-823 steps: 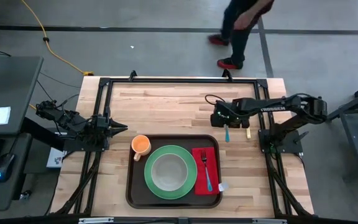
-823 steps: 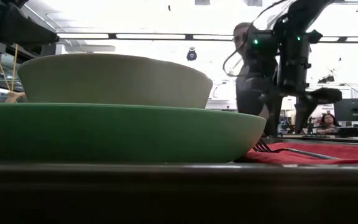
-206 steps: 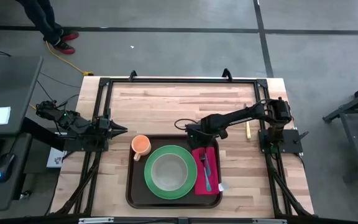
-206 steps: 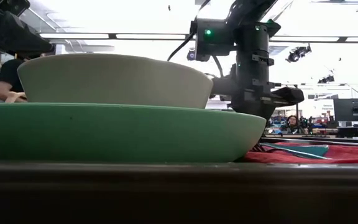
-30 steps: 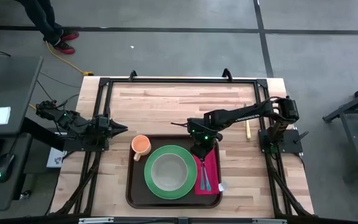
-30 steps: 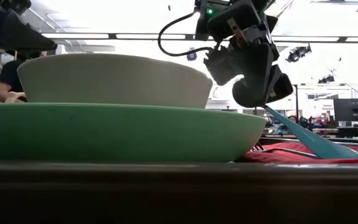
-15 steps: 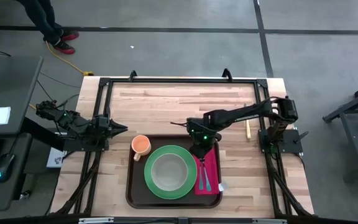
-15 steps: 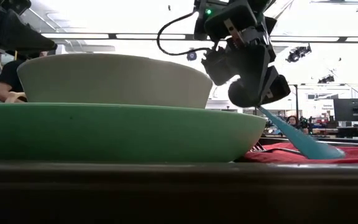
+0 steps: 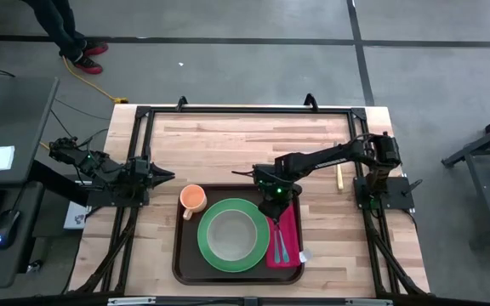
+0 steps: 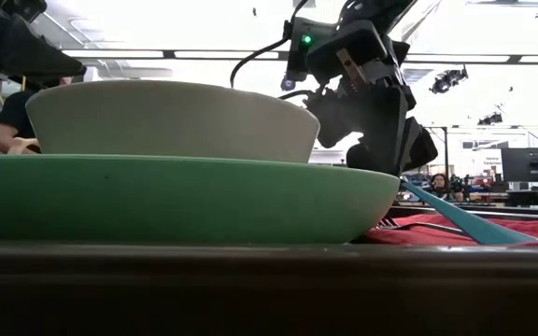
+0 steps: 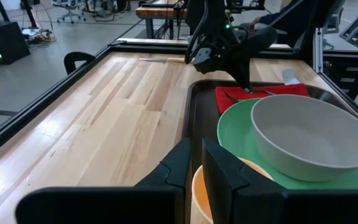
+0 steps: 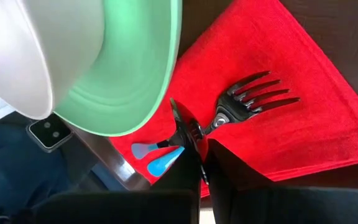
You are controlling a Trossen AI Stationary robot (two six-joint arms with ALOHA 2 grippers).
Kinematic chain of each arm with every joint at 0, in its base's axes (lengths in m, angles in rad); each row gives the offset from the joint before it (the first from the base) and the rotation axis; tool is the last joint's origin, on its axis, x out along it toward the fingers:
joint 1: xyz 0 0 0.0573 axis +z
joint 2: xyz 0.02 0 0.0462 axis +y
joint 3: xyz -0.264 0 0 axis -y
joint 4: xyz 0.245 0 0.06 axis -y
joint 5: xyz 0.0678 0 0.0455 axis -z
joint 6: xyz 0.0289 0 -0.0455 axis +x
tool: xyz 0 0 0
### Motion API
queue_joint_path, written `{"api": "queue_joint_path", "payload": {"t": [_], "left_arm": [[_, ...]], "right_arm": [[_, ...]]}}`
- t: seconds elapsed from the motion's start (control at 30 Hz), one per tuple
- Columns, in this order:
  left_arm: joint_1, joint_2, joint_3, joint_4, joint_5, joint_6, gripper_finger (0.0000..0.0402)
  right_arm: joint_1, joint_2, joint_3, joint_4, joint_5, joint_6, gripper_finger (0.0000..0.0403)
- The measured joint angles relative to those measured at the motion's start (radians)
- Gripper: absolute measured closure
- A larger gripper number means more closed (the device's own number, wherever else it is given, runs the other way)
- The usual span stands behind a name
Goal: Set up tray
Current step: Put the spoon on the table napkin to the left of the fork on the serving tray
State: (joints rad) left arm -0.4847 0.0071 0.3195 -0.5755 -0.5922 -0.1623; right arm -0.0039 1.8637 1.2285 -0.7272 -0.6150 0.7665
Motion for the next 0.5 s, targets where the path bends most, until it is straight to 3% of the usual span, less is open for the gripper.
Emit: {"api": "queue_joint_path", "payload": {"t": [0.5], "left_arm": [[0.000,0.000,0.000,-0.003,-0.003,0.000,0.0332]], "right_arm": [[0.000,0.000,0.000,0.030,-0.029,-0.027,0.0403]]}}
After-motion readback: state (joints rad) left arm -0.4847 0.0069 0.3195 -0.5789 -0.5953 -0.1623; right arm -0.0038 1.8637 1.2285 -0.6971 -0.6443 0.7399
